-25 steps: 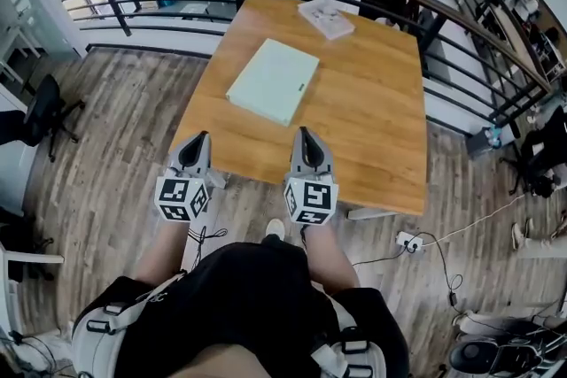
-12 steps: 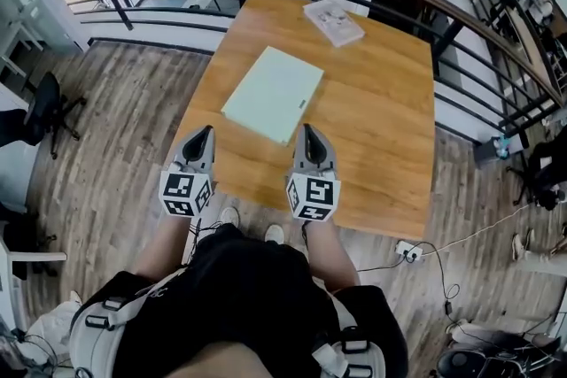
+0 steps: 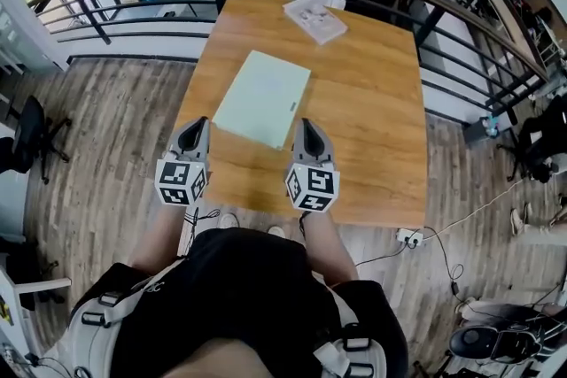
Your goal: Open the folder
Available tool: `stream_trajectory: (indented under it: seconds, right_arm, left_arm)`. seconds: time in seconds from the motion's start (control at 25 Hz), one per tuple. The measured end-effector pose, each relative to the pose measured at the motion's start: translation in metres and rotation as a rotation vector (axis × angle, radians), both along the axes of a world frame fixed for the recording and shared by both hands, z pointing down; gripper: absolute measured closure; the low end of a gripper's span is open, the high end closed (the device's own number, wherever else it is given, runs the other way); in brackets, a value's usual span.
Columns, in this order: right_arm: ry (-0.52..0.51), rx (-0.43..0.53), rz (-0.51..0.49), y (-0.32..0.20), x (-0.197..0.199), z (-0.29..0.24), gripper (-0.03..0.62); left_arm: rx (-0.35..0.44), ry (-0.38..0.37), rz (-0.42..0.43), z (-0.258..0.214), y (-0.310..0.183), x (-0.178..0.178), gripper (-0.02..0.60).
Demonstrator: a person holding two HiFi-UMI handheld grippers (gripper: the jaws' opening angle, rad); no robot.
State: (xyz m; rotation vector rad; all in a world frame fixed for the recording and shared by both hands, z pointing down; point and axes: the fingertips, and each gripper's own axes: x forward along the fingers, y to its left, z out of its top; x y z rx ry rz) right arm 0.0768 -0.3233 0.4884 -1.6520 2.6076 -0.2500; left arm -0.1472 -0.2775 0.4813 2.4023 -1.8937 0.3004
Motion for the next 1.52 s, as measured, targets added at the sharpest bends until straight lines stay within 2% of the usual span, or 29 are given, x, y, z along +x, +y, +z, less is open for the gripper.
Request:
stream_trajectory:
  seconds: [0.16, 0.2, 0.32, 0.44, 0.56, 0.72, 0.8, 0.96, 1.12, 1.28, 1.52]
  right_arm:
    - [-0.021, -0.055, 0.018, -0.008, 0.000, 0.019, 0.586]
    - [-0.034, -0.074, 0.027, -0.010, 0.001, 0.026, 0.586]
    - [-0.088, -0.155, 0.045, -0.020, 0.003, 0.053, 0.560]
    - [-0.150, -0.254, 0.052, -0.029, 0.006, 0.082, 0.524]
    - [-0.211, -0.357, 0.067, -0.034, 0.009, 0.112, 0.489]
    - [-0.309, -0.477, 0.066, -0.038, 0.007, 0.152, 0.446]
    - [-0.370, -0.532, 0.066, -0.043, 0.003, 0.171, 0.444]
    - [-0.475, -0.626, 0.082, -0.048, -0.002, 0.203, 0.439]
    - [-0.560, -0.673, 0.069, -0.049, -0.009, 0.221, 0.440]
    - [-0.623, -0.711, 0.092, -0.052, -0.010, 0.238, 0.439]
    - [-0.601, -0.770, 0.114, -0.052, -0.013, 0.261, 0.441]
  left_arm:
    - [-0.034, -0.044, 0.065, 0.013, -0.011, 0.003, 0.575]
    - [-0.049, -0.060, 0.087, 0.019, -0.014, 0.005, 0.556]
    - [-0.114, -0.095, 0.171, 0.043, -0.021, 0.015, 0.444]
    - [-0.162, -0.142, 0.243, 0.067, -0.028, 0.026, 0.382]
    - [-0.188, -0.244, 0.317, 0.086, -0.030, 0.038, 0.345]
    - [-0.198, -0.417, 0.418, 0.110, -0.031, 0.055, 0.319]
    - [-0.215, -0.476, 0.463, 0.125, -0.036, 0.061, 0.313]
    - [-0.286, -0.607, 0.551, 0.173, -0.044, 0.064, 0.305]
    - [-0.349, -0.737, 0.635, 0.217, -0.047, 0.063, 0.304]
    - [-0.357, -0.796, 0.692, 0.235, -0.055, 0.071, 0.304]
    - [-0.366, -0.861, 0.744, 0.255, -0.070, 0.081, 0.304]
